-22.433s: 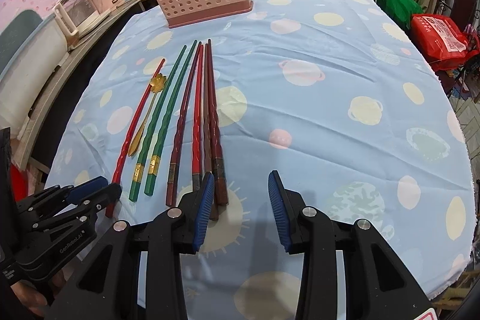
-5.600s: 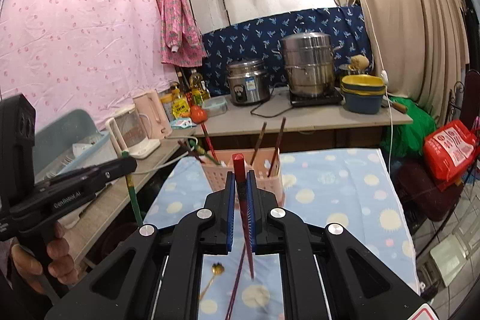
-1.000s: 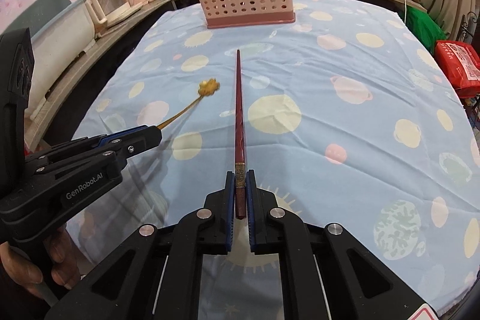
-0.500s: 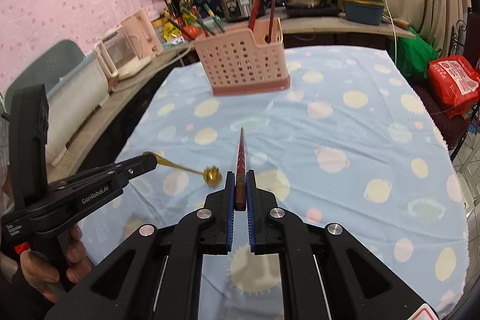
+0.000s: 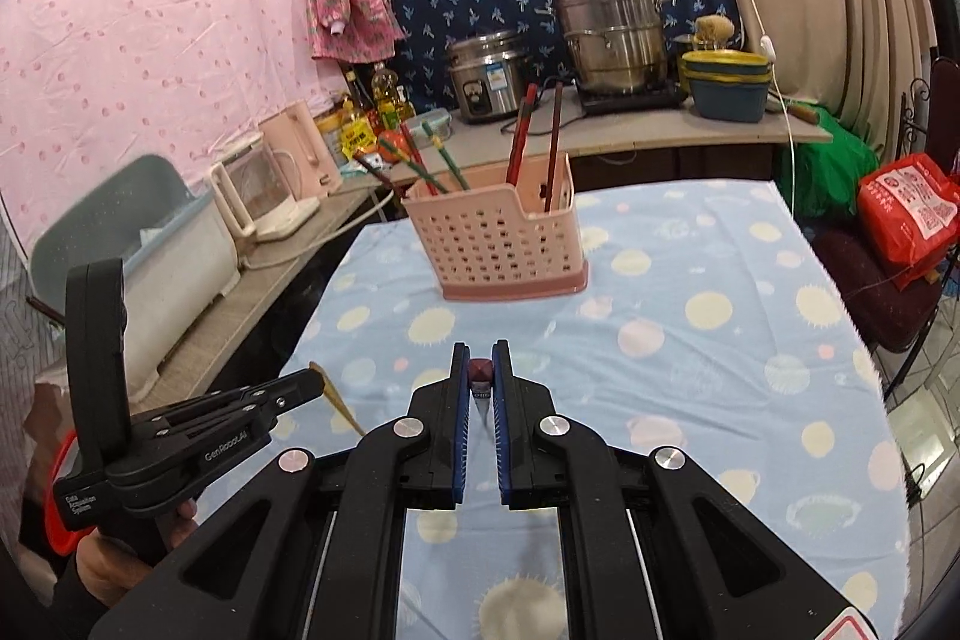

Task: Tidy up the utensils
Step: 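Lift the spoon and chopstick and carry them over the pink basket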

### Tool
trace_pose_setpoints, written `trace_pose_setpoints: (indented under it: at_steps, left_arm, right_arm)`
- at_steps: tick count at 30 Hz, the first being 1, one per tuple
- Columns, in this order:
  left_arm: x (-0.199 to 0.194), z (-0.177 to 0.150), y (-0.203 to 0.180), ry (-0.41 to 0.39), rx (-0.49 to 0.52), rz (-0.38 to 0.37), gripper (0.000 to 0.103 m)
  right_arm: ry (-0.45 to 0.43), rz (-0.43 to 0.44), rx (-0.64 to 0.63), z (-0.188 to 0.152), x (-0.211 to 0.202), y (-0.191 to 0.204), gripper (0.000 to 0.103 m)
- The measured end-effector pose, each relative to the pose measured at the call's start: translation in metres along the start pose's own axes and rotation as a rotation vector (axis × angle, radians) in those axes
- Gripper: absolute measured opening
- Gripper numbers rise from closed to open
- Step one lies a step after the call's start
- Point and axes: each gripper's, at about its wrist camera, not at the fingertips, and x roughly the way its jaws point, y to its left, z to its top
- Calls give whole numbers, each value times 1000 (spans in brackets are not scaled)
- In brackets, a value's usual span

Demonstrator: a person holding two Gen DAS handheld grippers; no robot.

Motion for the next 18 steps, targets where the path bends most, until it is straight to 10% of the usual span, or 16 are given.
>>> trace_pose_setpoints:
  at_steps: [18]
  left_arm:
    - [-21, 133, -5, -212, 62, 23, 1]
  right_arm:
    - [-184, -12, -22, 136, 20, -3, 7]
